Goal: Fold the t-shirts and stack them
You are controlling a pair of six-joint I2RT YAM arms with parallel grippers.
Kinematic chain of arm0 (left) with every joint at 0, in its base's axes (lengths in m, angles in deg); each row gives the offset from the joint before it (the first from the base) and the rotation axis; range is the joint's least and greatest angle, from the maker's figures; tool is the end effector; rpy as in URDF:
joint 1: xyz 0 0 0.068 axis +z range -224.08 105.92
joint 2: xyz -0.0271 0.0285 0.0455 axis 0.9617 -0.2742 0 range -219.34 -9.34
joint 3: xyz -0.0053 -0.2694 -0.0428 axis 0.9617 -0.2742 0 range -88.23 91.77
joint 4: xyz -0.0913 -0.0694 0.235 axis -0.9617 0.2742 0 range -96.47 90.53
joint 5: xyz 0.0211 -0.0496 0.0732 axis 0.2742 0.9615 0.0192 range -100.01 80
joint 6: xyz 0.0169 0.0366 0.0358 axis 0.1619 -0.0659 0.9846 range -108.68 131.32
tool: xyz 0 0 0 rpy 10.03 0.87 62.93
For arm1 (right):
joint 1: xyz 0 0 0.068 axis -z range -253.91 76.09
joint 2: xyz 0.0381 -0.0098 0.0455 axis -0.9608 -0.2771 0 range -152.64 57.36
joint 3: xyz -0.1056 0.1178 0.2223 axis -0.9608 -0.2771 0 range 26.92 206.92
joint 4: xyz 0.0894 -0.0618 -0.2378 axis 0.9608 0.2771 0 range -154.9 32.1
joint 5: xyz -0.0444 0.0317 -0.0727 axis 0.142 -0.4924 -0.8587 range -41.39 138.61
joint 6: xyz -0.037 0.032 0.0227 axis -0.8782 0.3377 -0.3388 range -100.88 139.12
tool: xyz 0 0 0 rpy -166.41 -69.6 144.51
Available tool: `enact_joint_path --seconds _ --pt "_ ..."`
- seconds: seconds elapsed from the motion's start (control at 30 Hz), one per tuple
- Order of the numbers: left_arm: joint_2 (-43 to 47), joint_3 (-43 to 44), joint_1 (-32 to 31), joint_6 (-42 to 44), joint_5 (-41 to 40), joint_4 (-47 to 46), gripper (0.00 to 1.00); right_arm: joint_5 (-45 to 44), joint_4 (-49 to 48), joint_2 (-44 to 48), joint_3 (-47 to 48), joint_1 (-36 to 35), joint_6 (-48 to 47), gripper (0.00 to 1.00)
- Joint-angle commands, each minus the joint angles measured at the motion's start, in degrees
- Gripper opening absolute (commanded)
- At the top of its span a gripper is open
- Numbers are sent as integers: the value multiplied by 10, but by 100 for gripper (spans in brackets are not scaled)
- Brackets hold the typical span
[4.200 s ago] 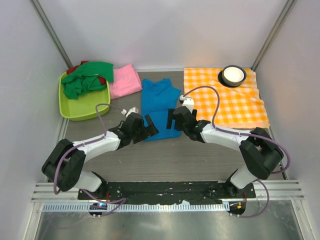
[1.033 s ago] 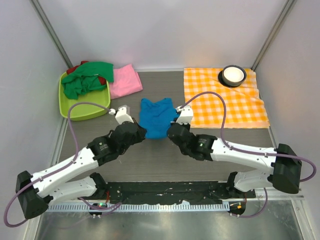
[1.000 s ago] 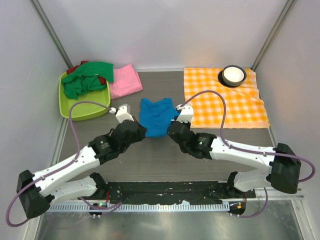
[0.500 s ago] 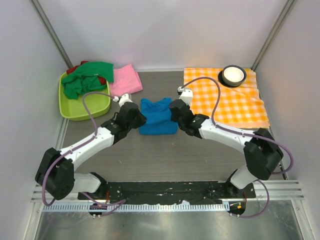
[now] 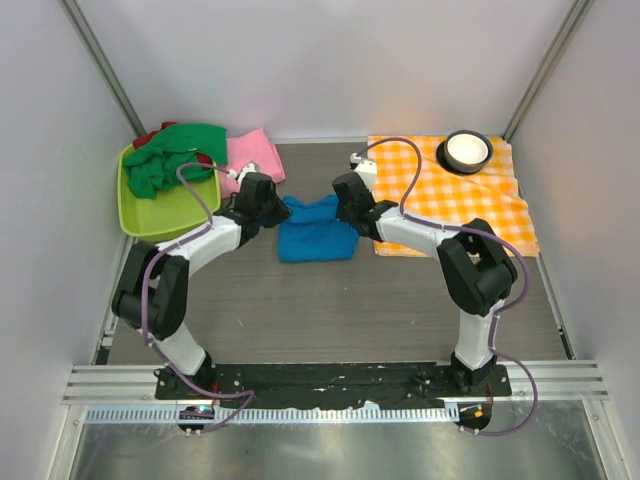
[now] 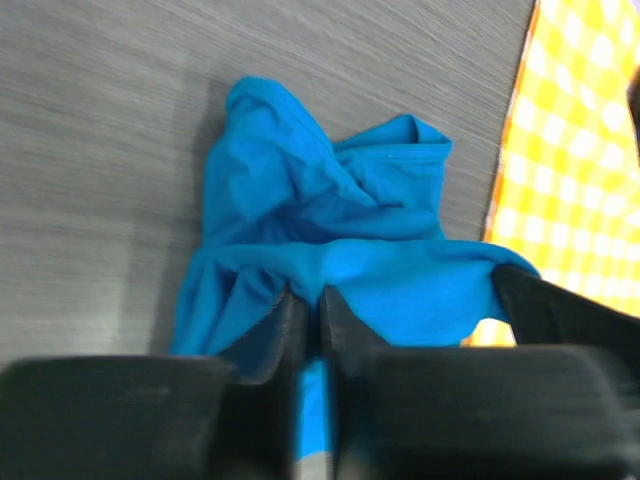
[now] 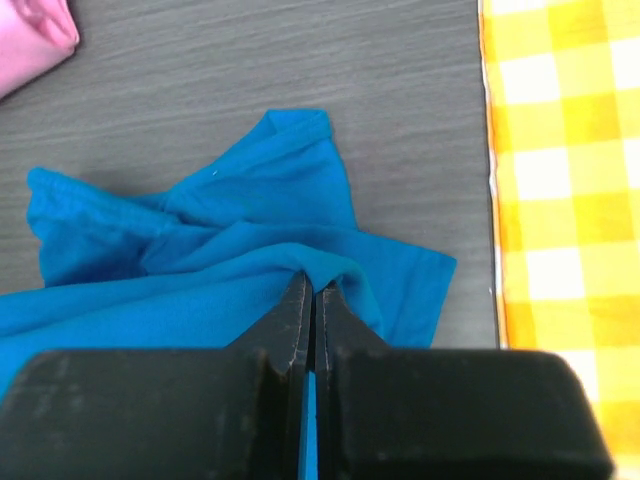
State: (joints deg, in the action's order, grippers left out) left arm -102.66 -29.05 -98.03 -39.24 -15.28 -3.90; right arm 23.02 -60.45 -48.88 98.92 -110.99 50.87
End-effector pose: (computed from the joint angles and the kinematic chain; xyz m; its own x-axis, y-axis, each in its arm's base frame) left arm 0.3299 -0.1430 0.2238 -0.6071 -0.5720 -0.5517 -0.2080 0.7844 -0.5843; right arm 0.3387 0.2367 0.2125 -0.5686 0.1651 -0.8059 0.0288 0.9830 0.1811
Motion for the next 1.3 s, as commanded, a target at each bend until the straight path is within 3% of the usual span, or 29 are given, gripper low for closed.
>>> enact_joint_path --seconds 0.0,0.03,0.07,0.1,0.13,0.17,0.2,0.3,0.43,0.57,0.73,0.9,1.27 --pt "-70 59 35 -13 33 -58 43 4 -23 -61 87 31 -4 1" --pt "-85 85 42 -13 43 -62 63 3 -21 -70 100 36 -5 6" --pt "-100 103 47 -9 46 -58 84 -6 -20 -77 119 37 -16 29" --pt "-125 122 50 -6 48 -36 100 -21 -21 -81 122 38 -22 46" --pt "-130 149 56 -1 51 -28 100 -33 -36 -74 121 37 -28 62" --pt "-129 153 56 3 48 -15 100 -39 -41 -63 105 36 -34 90" --pt "-111 150 56 4 48 -16 100 -42 -78 -50 91 32 -48 93" --pt "-63 102 50 5 44 -22 100 -74 -88 9 50 15 -78 96" --pt "50 -17 33 -14 27 -14 100 -101 -2 49 49 -45 -117 98" --pt "127 -114 23 -26 2 2 100 -94 64 71 35 -106 -225 98" --pt "180 -199 23 -28 -10 15 100 -72 213 83 40 -156 -314 98" --pt "199 -252 24 -22 -32 9 100 -123 320 75 33 -217 -379 98" --pt "196 -264 39 -21 -48 12 100 -170 204 73 -77 -314 -465 98"
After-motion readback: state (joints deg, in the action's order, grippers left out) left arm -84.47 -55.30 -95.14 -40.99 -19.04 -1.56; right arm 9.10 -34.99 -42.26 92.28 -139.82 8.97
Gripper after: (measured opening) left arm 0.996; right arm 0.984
